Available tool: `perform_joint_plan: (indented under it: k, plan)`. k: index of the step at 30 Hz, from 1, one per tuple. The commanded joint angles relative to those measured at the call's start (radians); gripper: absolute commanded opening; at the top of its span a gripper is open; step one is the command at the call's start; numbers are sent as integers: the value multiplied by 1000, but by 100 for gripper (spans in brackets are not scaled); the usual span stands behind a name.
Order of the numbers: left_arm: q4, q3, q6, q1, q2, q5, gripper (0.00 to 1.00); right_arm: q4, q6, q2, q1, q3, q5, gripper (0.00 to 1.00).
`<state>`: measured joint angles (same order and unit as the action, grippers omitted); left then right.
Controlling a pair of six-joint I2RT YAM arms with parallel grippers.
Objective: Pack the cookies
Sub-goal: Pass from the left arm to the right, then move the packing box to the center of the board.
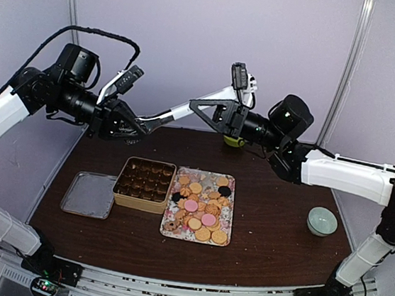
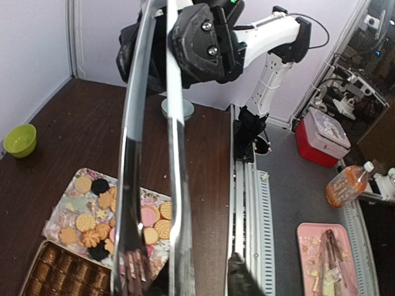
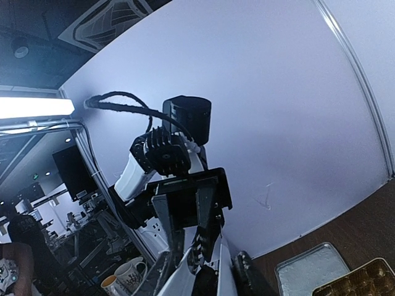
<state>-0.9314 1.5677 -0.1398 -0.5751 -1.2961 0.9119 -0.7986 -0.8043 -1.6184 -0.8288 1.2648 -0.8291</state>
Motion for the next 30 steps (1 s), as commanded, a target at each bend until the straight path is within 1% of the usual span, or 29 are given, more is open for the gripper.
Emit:
perform_joint_plan:
  k: [1, 3, 5, 6, 9, 10, 11, 12, 14, 16, 18, 21, 23, 26, 30]
  plan:
    - [-50, 56, -94, 3, -7, -107, 48, 73, 71, 86, 1, -21, 22, 24]
    - [-83, 74, -121, 6, -13, -179, 69, 111, 105, 108, 6, -37, 49, 23]
    - [-123, 83, -147, 8, -17, -231, 81, 148, 141, 131, 15, -55, 67, 22]
    - [-135, 83, -161, 12, -16, -252, 85, 169, 156, 141, 18, -63, 73, 21]
    - [-167, 71, -192, 26, -6, -325, 90, 259, 227, 175, 24, -79, 102, 21]
    - [-173, 64, -195, 37, 0, -349, 91, 308, 264, 188, 25, -82, 119, 21]
    - [-178, 58, -196, 53, 4, -375, 95, 369, 301, 202, 26, -85, 138, 21]
    - [-187, 55, -198, 71, 7, -400, 97, 443, 347, 216, 25, -87, 166, 21]
    - [-217, 58, -217, 113, 2, -481, 98, 566, 430, 243, 25, -92, 235, 22]
    - [-289, 77, -281, 162, -20, -538, 98, 635, 487, 268, 24, -116, 308, 22]
    - [-381, 92, -340, 234, -52, -541, 98, 673, 525, 292, 25, -148, 367, 22]
    - [-435, 83, -357, 366, -90, -595, 98, 713, 557, 316, 24, -193, 426, 22]
    - [-442, 65, -362, 446, -106, -627, 98, 719, 566, 328, 22, -228, 459, 22]
    - [-410, 31, -354, 561, -110, -652, 98, 713, 582, 340, 3, -281, 519, 21]
    - [-360, -32, -352, 662, -74, -648, 98, 722, 608, 327, -49, -311, 630, 21]
